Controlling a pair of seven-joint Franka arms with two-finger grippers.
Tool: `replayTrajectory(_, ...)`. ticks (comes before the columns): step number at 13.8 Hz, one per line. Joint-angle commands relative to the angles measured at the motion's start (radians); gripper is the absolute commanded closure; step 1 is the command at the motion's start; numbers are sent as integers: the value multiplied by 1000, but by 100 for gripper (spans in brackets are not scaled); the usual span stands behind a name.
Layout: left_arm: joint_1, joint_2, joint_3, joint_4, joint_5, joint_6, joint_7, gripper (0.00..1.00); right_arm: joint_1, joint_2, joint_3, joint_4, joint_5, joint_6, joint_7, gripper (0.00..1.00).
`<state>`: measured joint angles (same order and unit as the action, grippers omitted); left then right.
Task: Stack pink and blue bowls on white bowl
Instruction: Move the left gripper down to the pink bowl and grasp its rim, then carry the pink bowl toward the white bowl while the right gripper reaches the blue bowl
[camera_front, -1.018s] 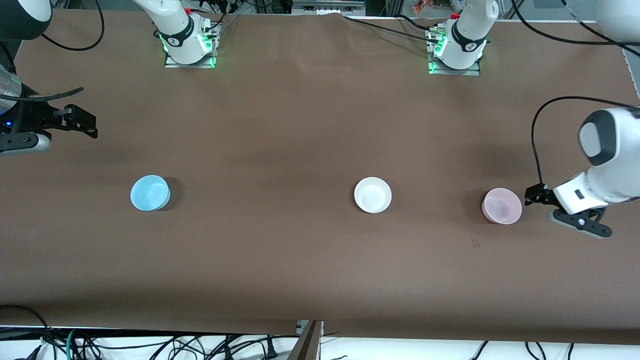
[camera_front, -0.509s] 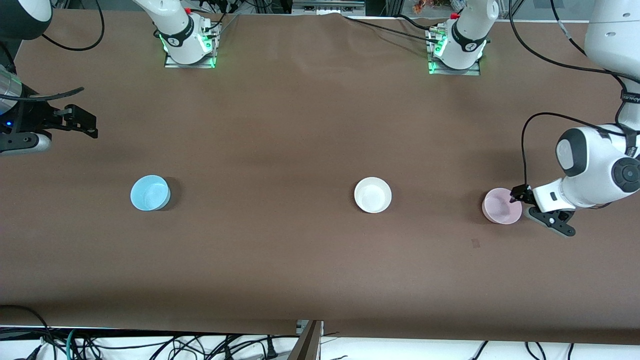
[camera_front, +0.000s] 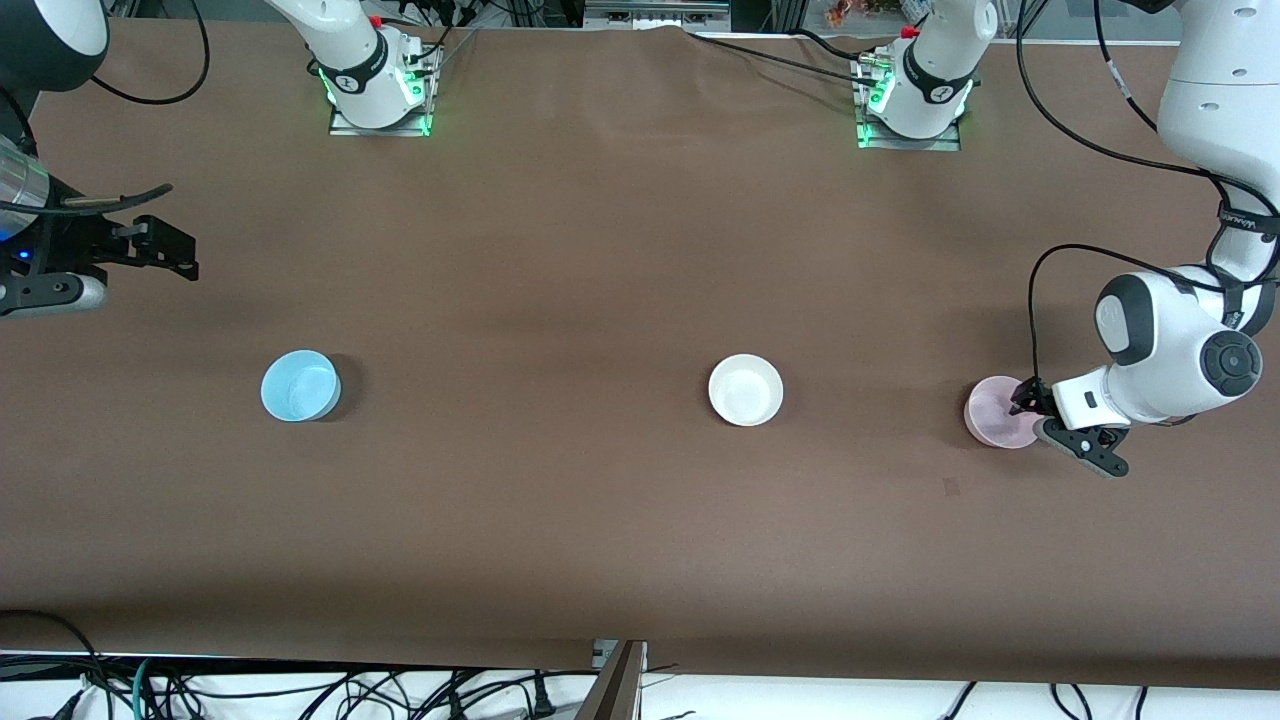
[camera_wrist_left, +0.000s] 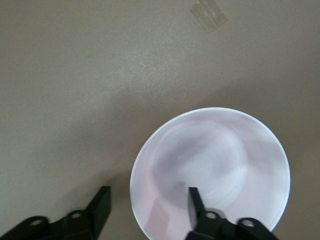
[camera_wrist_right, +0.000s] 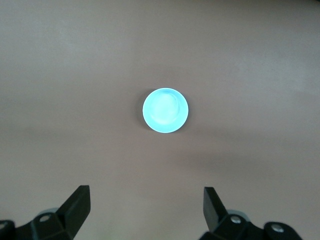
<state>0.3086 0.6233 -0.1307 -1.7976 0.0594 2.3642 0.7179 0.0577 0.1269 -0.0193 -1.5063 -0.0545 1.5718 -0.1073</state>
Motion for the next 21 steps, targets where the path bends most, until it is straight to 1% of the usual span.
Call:
replayTrajectory(1, 15, 15, -20, 21, -23, 1, 37, 100, -6, 5, 9, -5, -1, 20, 12, 0)
replayTrajectory(3, 17, 13, -20, 20, -23, 1, 37, 100, -6, 7, 12, -21, 1, 40, 17, 0)
replayTrajectory(5, 15, 12, -20, 20, -23, 0, 37, 100, -15, 8, 12, -61, 1, 33, 14, 0)
replayTrajectory(7, 15, 1, -23, 21, -23, -11, 35, 100, -59, 10, 12, -92, 2, 45, 5, 0)
replayTrajectory(8, 15, -13, -35, 23, -26, -22, 29, 100, -59, 10, 12, -98, 2, 48, 3, 0)
replayTrajectory(9, 15, -32, -46, 29, -36, -66, 20, 100, -59, 10, 12, -107, 2, 48, 2, 0)
replayTrajectory(10, 15, -54, -52, 46, -73, -122, 17, 100, -59, 16, 12, -121, -2, 56, 2, 0)
replayTrajectory(11, 10, -69, -62, 75, -110, -194, 14, 100, -59, 45, 12, -127, -2, 83, 2, 0)
replayTrajectory(13, 4, -82, -98, 162, -127, -343, -23, 100, -61, 82, 12, -127, -2, 108, 0, 0)
replayTrajectory(14, 3, -80, -130, 202, -127, -403, -70, 100, -62, 97, 12, -129, -4, 122, 1, 0)
replayTrajectory(15, 1, -80, -162, 219, -127, -431, -153, 100, -65, 118, 10, -130, -4, 143, 2, 0)
replayTrajectory(16, 1, -80, -202, 224, -125, -434, -232, 100, -70, 140, 7, -144, -4, 181, 2, 0)
replayTrajectory(18, -19, -79, -271, 236, -124, -434, -383, 100, -99, 178, 6, -196, 1, 314, -5, 0)
replayTrajectory(19, -55, -74, -283, 236, -124, -433, -470, 100, -107, 198, 6, -216, 1, 374, -26, 0)
replayTrajectory(21, -159, -51, -283, 239, -119, -422, -624, 100, -119, 252, 4, -239, 2, 476, -35, 0)
